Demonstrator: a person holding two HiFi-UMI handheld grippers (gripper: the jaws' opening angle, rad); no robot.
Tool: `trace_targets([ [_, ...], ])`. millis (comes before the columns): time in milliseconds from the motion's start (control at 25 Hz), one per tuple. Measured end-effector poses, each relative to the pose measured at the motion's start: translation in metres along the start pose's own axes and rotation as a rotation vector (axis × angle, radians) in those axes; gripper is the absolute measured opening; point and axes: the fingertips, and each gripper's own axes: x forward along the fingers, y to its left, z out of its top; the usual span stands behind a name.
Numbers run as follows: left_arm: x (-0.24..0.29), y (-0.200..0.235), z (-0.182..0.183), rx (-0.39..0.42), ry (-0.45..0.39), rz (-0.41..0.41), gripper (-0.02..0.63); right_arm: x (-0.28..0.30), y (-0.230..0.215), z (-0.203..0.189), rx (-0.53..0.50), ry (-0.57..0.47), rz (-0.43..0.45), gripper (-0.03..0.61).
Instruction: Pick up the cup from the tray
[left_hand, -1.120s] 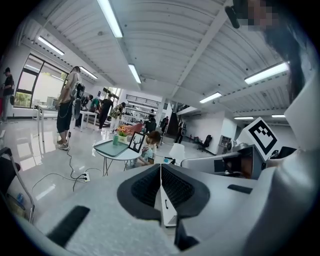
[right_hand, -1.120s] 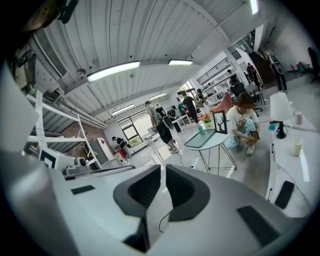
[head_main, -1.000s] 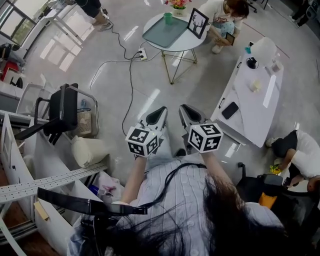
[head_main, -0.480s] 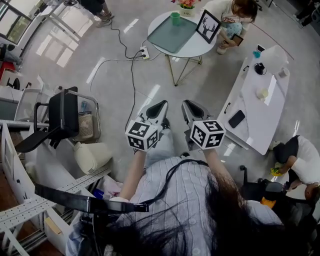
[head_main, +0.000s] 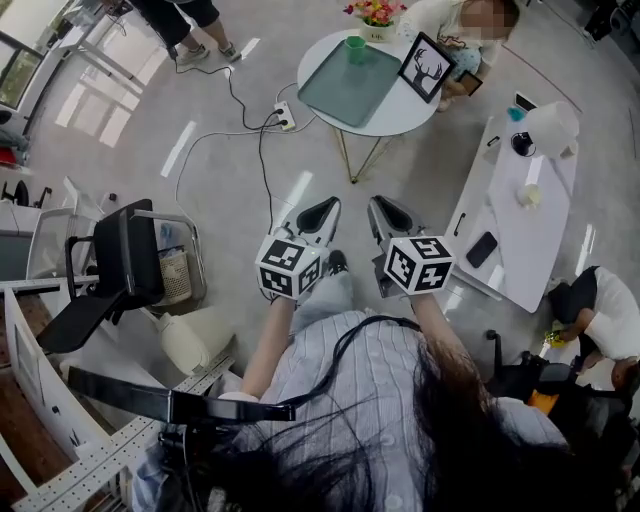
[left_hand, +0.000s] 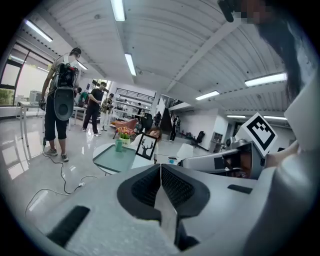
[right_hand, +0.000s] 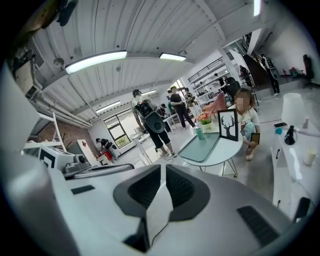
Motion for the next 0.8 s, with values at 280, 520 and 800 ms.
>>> trace_targets([
  [280,0.015,0.035,0.008,-0.001,0.01,-0.048,0.017,0.033,0.001,0.012,0.004,-0.011,-0.043,0.048],
  [520,0.029,0.043,0.012,-0.001,0.017,-0.092,0.017,0.041,-0.008,0.02,0.009,-0.014,-0.084,0.048],
  [800,0.05,0.055,0.02,0.001,0.032,-0.116,0.017,0.059,-0.019,0.037,0.014,-0.02,-0.097,0.048],
])
